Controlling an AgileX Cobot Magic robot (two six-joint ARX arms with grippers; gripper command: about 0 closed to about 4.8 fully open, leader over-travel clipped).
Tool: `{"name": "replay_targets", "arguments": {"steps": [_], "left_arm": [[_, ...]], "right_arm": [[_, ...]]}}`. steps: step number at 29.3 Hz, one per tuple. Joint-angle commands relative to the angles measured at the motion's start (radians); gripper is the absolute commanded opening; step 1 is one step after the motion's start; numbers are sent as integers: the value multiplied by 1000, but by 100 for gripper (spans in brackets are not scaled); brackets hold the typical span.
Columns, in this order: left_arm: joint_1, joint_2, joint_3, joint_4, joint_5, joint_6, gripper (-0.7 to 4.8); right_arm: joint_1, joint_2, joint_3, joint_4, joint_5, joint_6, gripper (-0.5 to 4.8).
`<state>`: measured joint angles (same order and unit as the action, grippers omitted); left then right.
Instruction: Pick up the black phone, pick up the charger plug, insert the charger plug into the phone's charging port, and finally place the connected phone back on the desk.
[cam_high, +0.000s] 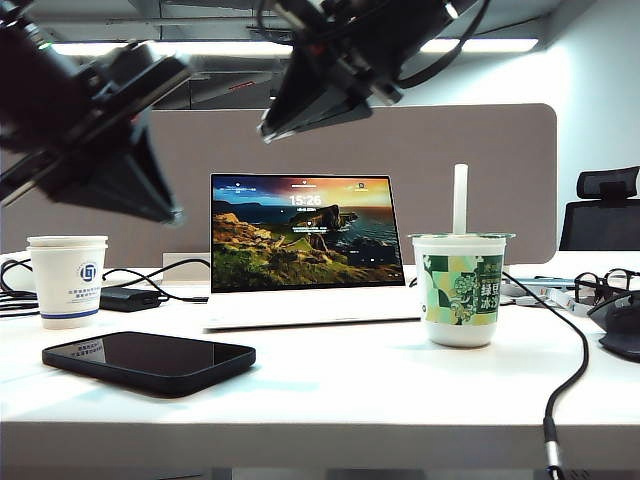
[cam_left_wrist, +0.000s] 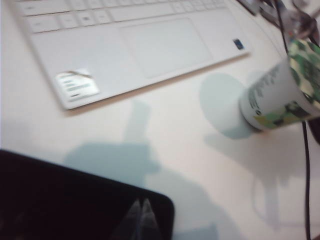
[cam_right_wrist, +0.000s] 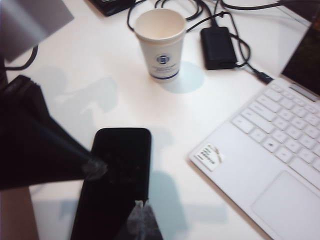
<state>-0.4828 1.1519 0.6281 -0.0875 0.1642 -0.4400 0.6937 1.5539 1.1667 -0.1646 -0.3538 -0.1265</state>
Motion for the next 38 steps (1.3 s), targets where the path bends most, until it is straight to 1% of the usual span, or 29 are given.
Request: {"name": "replay_targets", "arguments": {"steps": [1,2,4,6,10,12,13,16,20,21,23,24,25,27,32,35,38], "left_arm": [[60,-43,-69,74,54,-66,-6],[84,-62,-97,81,82,-69,-6],[105,-84,-129,85,113,-69,-6],[117,-103,-157,85,114,-78,-6],[117,-121,-229,113,114,-140,-6],[117,-129,-268,157,129,-167,-6],[117,-132,-301,204,132,-194,-6],[117,-135,-349,265,133,-232,-6],[117,-135,-375,266,131,-263,-6],[117,-135,-377,261,123,-303,-6],[117,-135,-377,261,105,-336,0],[117,-135,-377,261,101,-342,22],[117,-135,-377,261,101,-361,143],[117,-134,-377,261,109,-373,275],[118,-134,-377,257,101,-393,275],[139,-134,-378,239,98,-457,275],[140,-134,-378,242,79,-480,284]], "right_arm": [[19,31,2,-19,-38,-37,-4],[24,43,2,-22,-40,-39,-5],[35,61,2,-19,-45,-40,-5],[43,81,2,-18,-45,-42,-5],[60,129,2,12,-40,-43,-5],[67,144,2,28,-12,-43,-5],[69,156,2,42,9,-51,-5],[73,179,2,85,14,-54,-5],[76,215,2,114,14,-53,-5],[77,227,2,119,14,-54,-5],[78,245,3,124,14,-53,-4],[78,251,3,126,15,-54,-4],[78,268,13,118,15,-54,-5],[78,294,39,116,14,-53,-5],[77,340,109,105,14,-54,-5],[77,351,113,79,15,-60,-5],[78,360,113,64,18,-61,-5]]}}
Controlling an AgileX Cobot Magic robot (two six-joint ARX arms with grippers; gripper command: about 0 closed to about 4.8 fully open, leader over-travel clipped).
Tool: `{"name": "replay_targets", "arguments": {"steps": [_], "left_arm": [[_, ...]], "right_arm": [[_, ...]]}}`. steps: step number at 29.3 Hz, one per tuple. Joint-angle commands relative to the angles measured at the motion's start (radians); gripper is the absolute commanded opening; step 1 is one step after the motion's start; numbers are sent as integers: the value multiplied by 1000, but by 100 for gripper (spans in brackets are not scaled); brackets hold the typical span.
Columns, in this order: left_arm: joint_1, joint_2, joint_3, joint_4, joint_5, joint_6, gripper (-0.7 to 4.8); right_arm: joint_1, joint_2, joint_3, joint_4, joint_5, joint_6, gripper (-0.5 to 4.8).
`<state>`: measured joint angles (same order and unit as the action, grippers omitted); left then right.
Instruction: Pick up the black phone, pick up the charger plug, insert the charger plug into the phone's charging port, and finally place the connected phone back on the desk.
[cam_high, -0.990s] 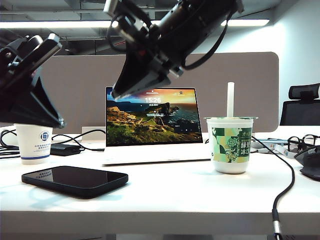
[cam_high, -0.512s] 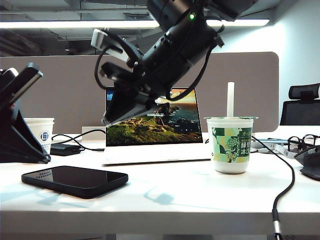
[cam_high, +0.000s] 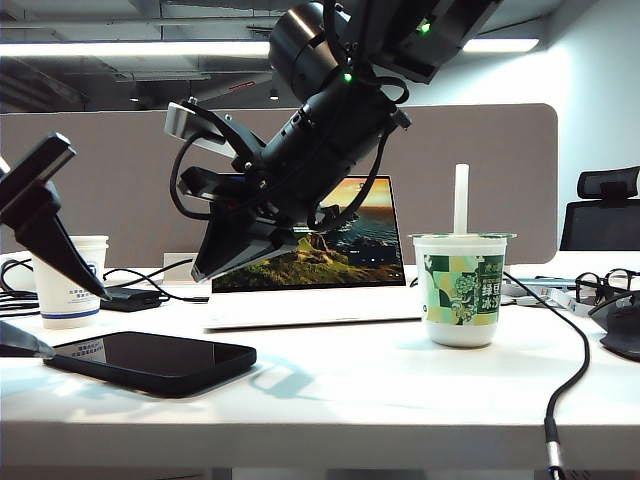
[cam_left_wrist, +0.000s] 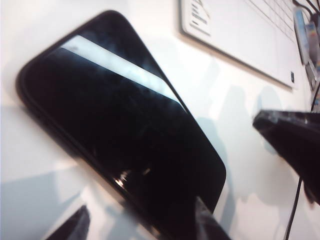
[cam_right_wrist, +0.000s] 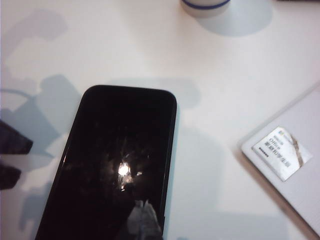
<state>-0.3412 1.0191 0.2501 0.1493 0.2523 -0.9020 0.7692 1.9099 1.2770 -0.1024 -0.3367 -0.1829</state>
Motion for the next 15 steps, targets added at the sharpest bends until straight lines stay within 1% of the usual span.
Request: {"name": "replay_targets", "arguments": {"steps": [1,2,3,6,10,12,15], "left_arm": [[-2,0,0,5,-5,-19,330],[-2,0,-1,5,-4,-19,360],[-2,0,-4,6,-6,-23,376],[-2,2,-5,10,-9,-23,373],[-2,3,-5,11,-28,-22,372],[-2,21,-5,28,-23,-24,372],[-2,56,-5,43,-23,-51,372]], "right_arm": [[3,8,3,2,6,-5,-5],[3,11,3,2,19,-5,-5],[3,14,3,2,40,-5,-5],[4,22,3,5,80,-5,-5],[10,37,3,13,85,-5,-5],[15,48,3,21,95,-5,-5],[21,57,3,25,95,-5,-5]]}}
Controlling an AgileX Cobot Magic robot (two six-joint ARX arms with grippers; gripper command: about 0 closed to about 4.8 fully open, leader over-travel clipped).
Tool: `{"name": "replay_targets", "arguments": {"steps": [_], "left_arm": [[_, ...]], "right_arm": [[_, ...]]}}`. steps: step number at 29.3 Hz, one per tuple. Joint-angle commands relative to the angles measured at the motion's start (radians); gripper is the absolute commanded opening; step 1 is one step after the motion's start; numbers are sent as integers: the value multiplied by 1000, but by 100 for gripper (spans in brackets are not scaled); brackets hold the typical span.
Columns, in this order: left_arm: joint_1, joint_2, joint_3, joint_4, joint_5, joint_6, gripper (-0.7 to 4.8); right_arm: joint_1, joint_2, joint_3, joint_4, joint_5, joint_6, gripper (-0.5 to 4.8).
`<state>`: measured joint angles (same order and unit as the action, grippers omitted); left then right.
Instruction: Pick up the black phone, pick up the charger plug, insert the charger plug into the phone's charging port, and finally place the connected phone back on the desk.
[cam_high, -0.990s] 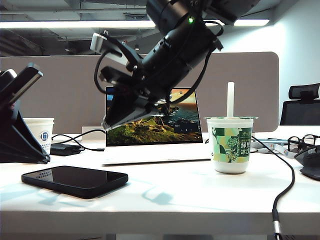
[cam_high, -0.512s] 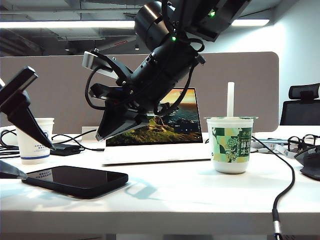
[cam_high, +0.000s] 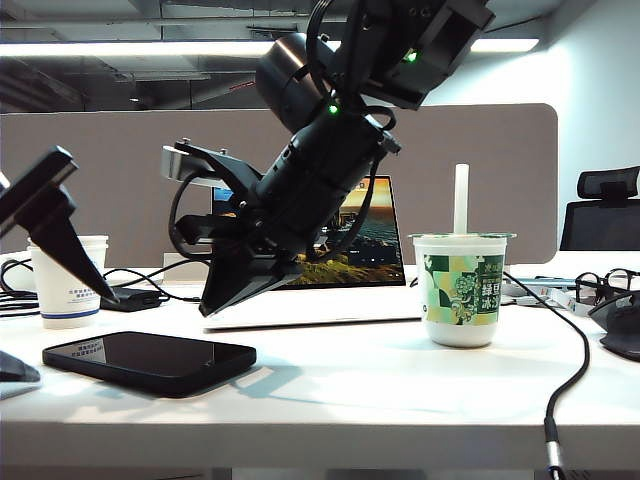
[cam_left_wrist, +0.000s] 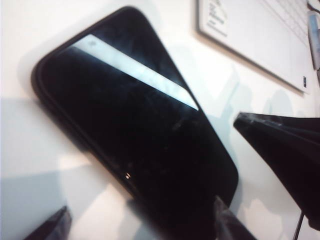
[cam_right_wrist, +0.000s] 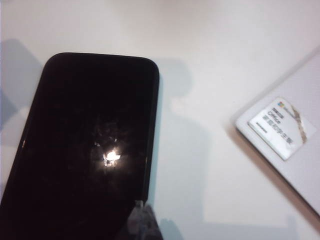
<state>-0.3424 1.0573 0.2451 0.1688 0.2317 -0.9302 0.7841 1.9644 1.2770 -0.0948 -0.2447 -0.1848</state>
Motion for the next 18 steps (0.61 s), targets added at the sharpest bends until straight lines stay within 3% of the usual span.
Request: {"name": "replay_targets", "arguments": {"steps": [1,8,18], "left_arm": [[0,29,0,33,2,-24,372],[-1,105,0,125,43,-53,372],[-2,152,0,137,80,-57,367]], "right_arm": [[6,5,3,17,3,-3,-4],[9,7,3,16,3,-3,-5],[9,8,3,9,42,-3,-5]]}}
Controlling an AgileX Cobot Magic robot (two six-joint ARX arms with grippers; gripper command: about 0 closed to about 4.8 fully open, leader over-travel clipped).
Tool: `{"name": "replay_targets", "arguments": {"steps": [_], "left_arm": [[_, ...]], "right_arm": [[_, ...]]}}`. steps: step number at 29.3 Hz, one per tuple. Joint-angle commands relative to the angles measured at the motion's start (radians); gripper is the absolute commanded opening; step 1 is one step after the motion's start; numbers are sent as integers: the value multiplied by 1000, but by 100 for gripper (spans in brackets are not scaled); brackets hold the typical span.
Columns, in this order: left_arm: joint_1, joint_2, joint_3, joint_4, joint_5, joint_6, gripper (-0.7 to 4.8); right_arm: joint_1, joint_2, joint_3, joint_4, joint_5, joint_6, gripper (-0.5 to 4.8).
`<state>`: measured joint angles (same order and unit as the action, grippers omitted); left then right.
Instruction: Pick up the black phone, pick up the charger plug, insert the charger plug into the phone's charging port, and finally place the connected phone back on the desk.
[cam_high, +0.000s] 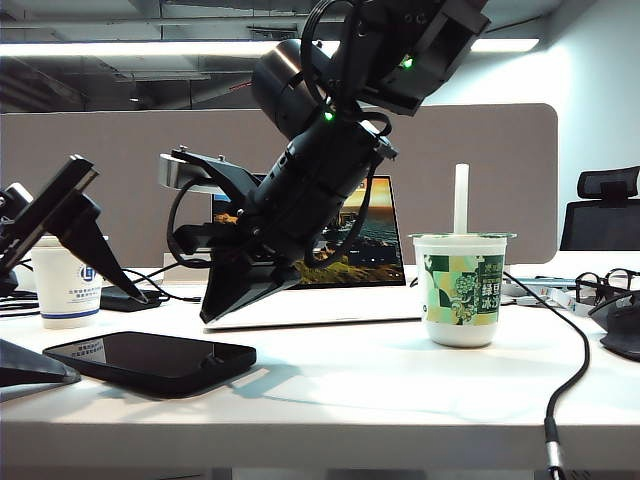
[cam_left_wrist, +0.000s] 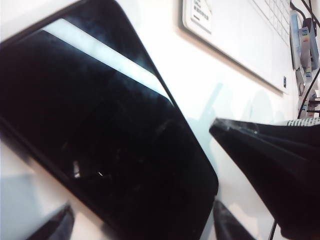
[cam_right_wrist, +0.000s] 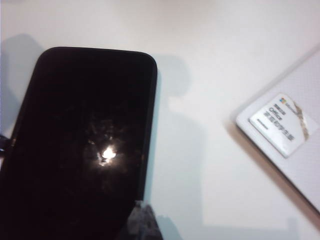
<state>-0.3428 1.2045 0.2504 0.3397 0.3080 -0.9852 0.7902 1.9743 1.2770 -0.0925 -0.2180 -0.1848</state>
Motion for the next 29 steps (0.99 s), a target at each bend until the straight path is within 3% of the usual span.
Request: {"name": "replay_targets", "arguments": {"steps": [1,16,29], "left_arm": [[-1,5,-5,-33,3,-2,367],[-1,5,-5,-31,-1,-2,367],[-1,14,-5,-6,-13,-2,365]], "right_arm": [[3,-2,3,6,16,-3,-5],[2,29,5,-1,14,-2,-5],[5,42,10,-8,-98,-3,-5]]}}
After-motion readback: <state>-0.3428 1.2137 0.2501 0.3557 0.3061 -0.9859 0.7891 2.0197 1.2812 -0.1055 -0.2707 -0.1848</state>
